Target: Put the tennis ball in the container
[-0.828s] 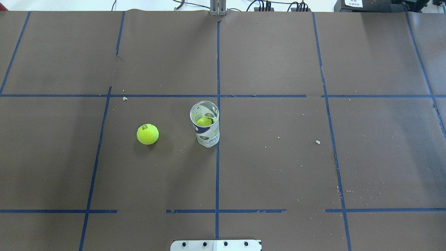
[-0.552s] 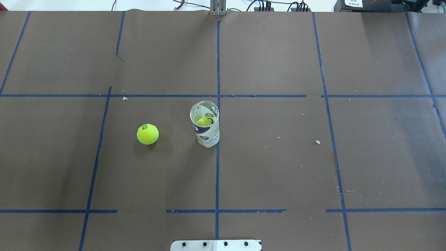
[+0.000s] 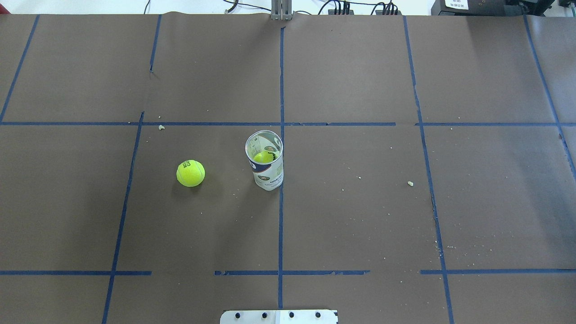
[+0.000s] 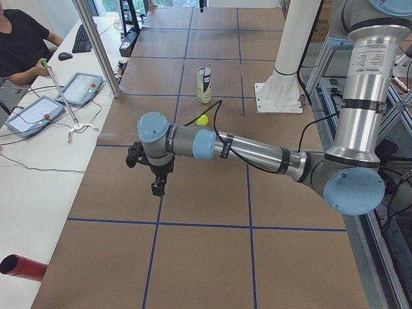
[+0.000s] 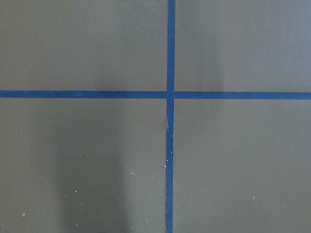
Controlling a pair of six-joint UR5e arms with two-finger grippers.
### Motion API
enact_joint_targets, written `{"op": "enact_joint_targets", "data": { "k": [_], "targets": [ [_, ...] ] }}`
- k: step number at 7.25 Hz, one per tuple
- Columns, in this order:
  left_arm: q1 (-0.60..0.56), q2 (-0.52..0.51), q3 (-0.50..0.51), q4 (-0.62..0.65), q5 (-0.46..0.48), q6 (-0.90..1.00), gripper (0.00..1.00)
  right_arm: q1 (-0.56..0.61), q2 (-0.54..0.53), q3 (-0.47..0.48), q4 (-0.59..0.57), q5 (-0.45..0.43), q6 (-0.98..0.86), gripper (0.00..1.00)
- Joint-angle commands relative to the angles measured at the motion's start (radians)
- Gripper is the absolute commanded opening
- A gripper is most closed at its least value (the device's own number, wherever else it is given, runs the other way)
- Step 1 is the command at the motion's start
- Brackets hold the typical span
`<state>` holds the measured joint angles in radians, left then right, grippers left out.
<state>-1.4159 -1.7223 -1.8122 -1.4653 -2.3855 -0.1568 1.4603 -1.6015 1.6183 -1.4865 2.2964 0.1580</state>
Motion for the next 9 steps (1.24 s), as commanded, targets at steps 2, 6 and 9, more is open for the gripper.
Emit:
{"op": "enact_joint_targets", "data": {
  "k": [2, 6, 9],
  "targets": [
    [0.280, -0.126, -0.198, -0.009, 0.005, -0.475, 1.00, 0.000, 0.000, 0.000, 0.000, 0.000, 0.000, 1.00],
    [0.616, -0.276, -0.193, -0.036, 0.257, -0.825, 1.00, 0.000, 0.000, 0.000, 0.000, 0.000, 0.000, 1.00],
    [0.708, -0.278, -0.037, -0.159, 0.316, -0.833, 1.00, 0.000, 0.000, 0.000, 0.000, 0.000, 0.000, 1.00]
  ]
}}
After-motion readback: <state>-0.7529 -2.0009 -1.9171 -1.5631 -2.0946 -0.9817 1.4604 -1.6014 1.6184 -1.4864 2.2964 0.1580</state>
